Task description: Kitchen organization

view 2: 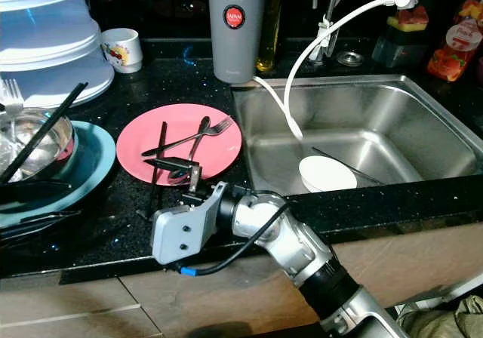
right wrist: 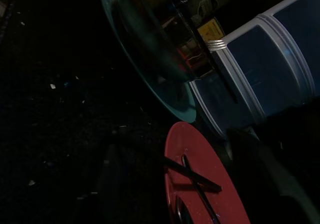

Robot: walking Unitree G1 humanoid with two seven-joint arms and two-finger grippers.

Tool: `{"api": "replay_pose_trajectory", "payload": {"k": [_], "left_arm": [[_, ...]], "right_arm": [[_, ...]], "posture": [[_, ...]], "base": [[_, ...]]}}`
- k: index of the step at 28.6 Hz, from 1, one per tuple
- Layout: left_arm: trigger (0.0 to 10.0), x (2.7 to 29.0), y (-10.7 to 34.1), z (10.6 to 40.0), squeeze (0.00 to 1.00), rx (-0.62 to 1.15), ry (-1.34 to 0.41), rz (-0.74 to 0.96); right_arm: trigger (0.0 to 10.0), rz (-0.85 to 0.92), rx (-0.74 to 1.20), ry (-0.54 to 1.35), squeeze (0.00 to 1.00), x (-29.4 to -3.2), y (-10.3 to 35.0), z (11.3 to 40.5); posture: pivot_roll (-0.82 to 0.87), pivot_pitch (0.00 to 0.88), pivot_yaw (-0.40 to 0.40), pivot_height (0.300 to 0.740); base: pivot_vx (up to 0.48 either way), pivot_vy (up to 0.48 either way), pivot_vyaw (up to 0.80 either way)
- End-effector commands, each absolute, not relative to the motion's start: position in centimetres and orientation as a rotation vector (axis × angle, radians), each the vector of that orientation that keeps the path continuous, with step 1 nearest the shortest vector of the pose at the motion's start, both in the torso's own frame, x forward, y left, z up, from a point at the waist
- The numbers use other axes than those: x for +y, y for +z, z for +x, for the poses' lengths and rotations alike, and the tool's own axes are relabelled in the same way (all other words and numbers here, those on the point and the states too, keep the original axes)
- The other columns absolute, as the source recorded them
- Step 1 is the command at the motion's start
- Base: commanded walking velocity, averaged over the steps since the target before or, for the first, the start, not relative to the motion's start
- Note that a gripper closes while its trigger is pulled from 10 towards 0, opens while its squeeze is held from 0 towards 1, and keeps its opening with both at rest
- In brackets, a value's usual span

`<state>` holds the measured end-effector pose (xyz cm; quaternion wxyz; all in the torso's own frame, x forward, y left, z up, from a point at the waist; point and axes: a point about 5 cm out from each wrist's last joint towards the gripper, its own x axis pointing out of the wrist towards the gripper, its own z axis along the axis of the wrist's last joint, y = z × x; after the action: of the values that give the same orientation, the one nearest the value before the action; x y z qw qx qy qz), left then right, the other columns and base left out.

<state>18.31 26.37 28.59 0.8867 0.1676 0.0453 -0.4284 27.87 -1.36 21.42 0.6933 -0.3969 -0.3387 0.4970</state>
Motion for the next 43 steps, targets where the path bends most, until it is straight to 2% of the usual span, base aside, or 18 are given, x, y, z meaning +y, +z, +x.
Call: {"api": "replay_pose_trajectory", "payload": {"k": [1,2,4,5,20,23,24,25,27,28,34,37,40,42,43], "left_arm": [[10.0,26.2,29.0,18.0,0.0,0.111,-0.905,0.374],[10.0,26.2,29.0,17.9,0.0,0.114,-0.905,0.374],[10.0,26.2,29.0,17.9,0.0,0.117,-0.907,0.374],[10.0,26.2,29.0,17.9,0.0,0.119,-0.907,0.374],[10.0,26.3,29.1,17.8,0.0,0.108,-0.902,0.378],[10.0,26.4,29.1,17.9,0.0,0.099,-0.89,0.388],[10.0,26.4,29.2,17.9,0.0,0.094,-0.885,0.392],[10.0,26.5,29.2,17.9,0.0,0.088,-0.881,0.395],[10.0,26.5,29.3,18.0,0.0,0.084,-0.879,0.396],[10.0,26.5,29.3,18.0,0.0,0.08,-0.878,0.396],[10.0,26.4,29.5,18.1,0.0,0.07,-0.878,0.401],[10.0,26.2,29.7,18.2,0.0,0.056,-0.892,0.398],[10.0,26.1,29.8,18.3,0.0,0.05,-0.903,0.395],[10.0,25.6,30.1,18.5,0.0,0.03,-0.924,0.394],[10.0,25.6,30.1,18.5,0.0,0.03,-0.924,0.394]], "right_arm": [[2.3,-0.874,-0.759,1.133,0.0,-1.3,21.3,27.7],[2.0,-0.875,-0.76,1.136,0.0,-1.2,21.2,27.7],[0.4,-0.876,-0.758,1.141,0.0,-1.2,21.1,27.7],[0.1,-0.877,-0.759,1.143,0.0,-1.2,21.1,27.7],[0.0,-0.863,-0.77,1.138,0.0,-1.2,21.2,27.8],[0.5,-0.832,-0.787,1.116,0.0,-1.2,21.6,27.9],[0.7,-0.807,-0.79,1.102,0.0,-1.2,21.8,28.0],[0.4,-0.761,-0.799,1.069,0.0,-1.2,22.5,28.2],[0.4,-0.729,-0.804,1.047,0.0,-1.2,22.9,28.3],[0.0,-0.697,-0.813,1.011,0.0,-1.3,23.5,28.6],[0.0,-0.545,-0.827,0.886,0.0,-2.0,25.6,29.8],[0.0,-0.391,-0.83,0.771,0.0,-3.4,27.7,30.8],[0.0,-0.334,-0.827,0.731,0.0,-4.0,28.4,31.1],[0.0,-0.231,-0.823,0.644,0.0,-5.8,30.2,31.9],[0.0,-0.231,-0.823,0.644,0.0,-5.8,30.2,31.9]], "posture": [[0.06,0.129,-0.059,0.74],[0.06,0.129,-0.059,0.74],[0.06,0.129,-0.061,0.74],[0.06,0.128,-0.061,0.74],[0.06,0.129,-0.062,0.74],[0.06,0.13,-0.064,0.74],[0.06,0.13,-0.064,0.74],[0.06,0.13,-0.064,0.74],[0.06,0.13,-0.064,0.74],[0.06,0.129,-0.062,0.74],[0.06,0.129,-0.062,0.74],[0.06,0.128,-0.058,0.74],[0.06,0.128,-0.058,0.74],[0.06,0.123,-0.057,0.74],[0.06,0.123,-0.057,0.74]], "base": [[0.0,0.0,0.0],[0.0,0.0,0.0],[0.0,0.0,0.0],[0.0,0.0,0.0],[0.0,0.0,0.0],[0.0,0.0,0.0],[0.0,0.0,0.0],[0.0,0.0,0.0],[0.0,0.0,0.0],[0.0,0.0,0.0],[0.0,0.0,0.0],[0.0,0.0,0.0],[0.0,0.0,0.0],[0.0,0.0,0.0],[0.0,0.0,0.0]]}}
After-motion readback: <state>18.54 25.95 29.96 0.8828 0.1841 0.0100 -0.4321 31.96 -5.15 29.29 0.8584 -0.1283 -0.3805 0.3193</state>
